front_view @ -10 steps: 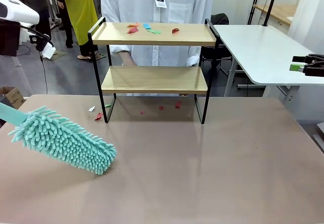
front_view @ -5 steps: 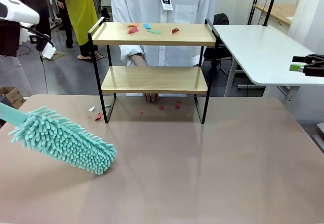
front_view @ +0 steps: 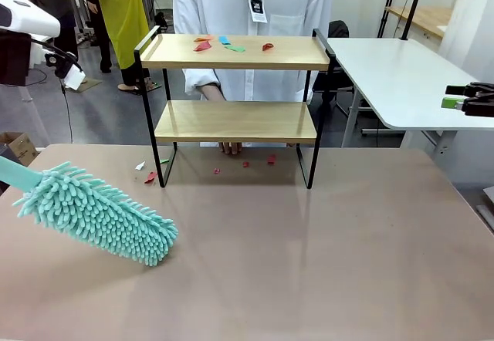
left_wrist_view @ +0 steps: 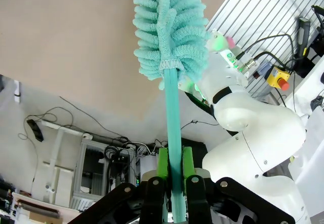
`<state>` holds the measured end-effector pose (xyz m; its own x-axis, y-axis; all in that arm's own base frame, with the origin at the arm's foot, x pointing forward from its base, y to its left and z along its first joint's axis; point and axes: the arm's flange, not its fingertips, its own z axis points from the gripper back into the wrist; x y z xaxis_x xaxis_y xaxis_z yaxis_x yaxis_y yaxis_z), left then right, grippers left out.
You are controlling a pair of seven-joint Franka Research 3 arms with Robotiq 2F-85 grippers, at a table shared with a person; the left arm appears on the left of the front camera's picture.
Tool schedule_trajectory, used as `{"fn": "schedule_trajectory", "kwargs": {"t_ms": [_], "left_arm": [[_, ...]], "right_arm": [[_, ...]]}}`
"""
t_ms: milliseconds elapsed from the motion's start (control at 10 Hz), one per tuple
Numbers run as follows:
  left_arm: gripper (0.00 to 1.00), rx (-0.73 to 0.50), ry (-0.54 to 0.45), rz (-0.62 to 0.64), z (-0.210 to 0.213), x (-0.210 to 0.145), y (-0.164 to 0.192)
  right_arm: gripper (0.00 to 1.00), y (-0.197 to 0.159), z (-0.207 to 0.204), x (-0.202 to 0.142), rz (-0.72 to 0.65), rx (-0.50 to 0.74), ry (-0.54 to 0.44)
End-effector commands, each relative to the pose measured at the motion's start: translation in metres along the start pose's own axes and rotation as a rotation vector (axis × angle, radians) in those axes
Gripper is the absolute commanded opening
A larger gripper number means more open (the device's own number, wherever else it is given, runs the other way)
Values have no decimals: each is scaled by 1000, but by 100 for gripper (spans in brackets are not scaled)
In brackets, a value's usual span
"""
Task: Clean the shelf.
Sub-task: Clean the specific section of the Shelf indicated by the human with the Duster.
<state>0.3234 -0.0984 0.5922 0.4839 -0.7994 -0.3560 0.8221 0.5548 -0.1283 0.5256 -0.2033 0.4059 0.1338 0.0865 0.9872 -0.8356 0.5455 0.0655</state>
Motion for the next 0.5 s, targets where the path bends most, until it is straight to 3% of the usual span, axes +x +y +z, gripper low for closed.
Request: {"fn": "schedule_trajectory", "kwargs": {"t_ms": [0,400], "left_arm": [[13,-14,-13,4,0,-3,-2],[13,0,0,0,0,0,0]], "right_arm": [[100,1,-2,3,6,0,1],[100,1,-2,3,6,0,1]]}}
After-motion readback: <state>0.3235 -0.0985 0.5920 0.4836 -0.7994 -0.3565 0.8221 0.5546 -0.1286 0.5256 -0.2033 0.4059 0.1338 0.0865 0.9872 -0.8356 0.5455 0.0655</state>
